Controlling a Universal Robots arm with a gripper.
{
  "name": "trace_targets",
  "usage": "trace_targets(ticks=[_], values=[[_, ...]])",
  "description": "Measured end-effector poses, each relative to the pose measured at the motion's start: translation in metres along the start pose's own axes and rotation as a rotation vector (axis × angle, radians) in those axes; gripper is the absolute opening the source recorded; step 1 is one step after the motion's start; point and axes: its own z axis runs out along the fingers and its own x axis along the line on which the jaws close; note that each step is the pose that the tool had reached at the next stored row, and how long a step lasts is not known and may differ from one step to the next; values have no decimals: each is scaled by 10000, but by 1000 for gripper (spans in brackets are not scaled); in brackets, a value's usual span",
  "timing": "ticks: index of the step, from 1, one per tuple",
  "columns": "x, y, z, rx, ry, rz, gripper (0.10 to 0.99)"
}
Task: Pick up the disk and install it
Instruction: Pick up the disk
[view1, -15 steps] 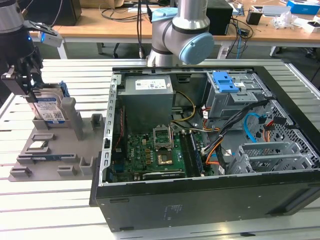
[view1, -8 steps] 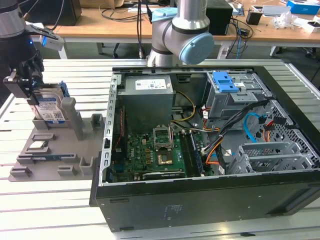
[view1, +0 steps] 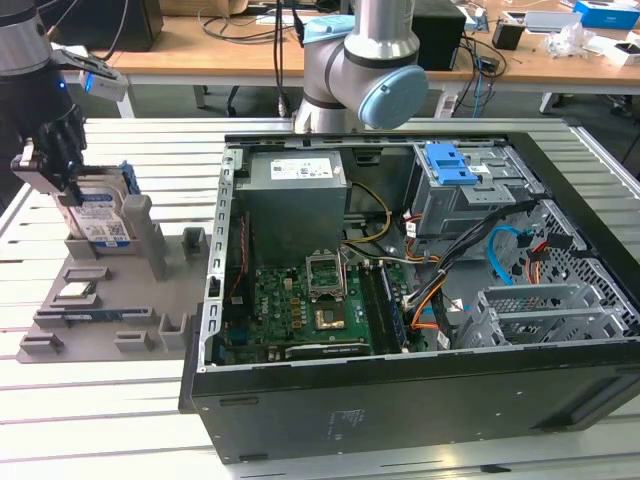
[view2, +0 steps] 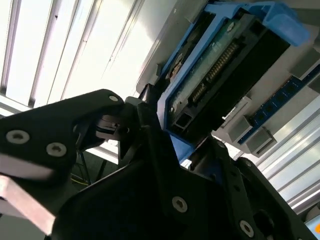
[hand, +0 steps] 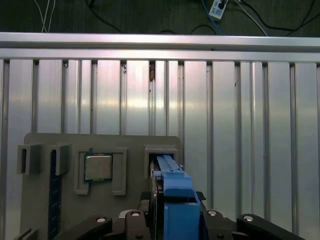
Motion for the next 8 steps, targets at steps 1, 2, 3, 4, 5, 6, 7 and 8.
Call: trace_targets(ticks=[1, 2, 3, 4, 5, 6, 7, 8], values=[[0, 0, 1, 1, -1, 0, 369], [0, 0, 1, 1, -1, 0, 369], [0, 0, 0, 1, -1, 0, 369], [0, 0, 0, 1, -1, 0, 369], [0, 0, 0, 0, -1, 0, 369], [0, 0, 0, 1, -1, 0, 369], [0, 0, 0, 1, 0, 0, 369], [0, 0, 0, 0, -1, 0, 369]])
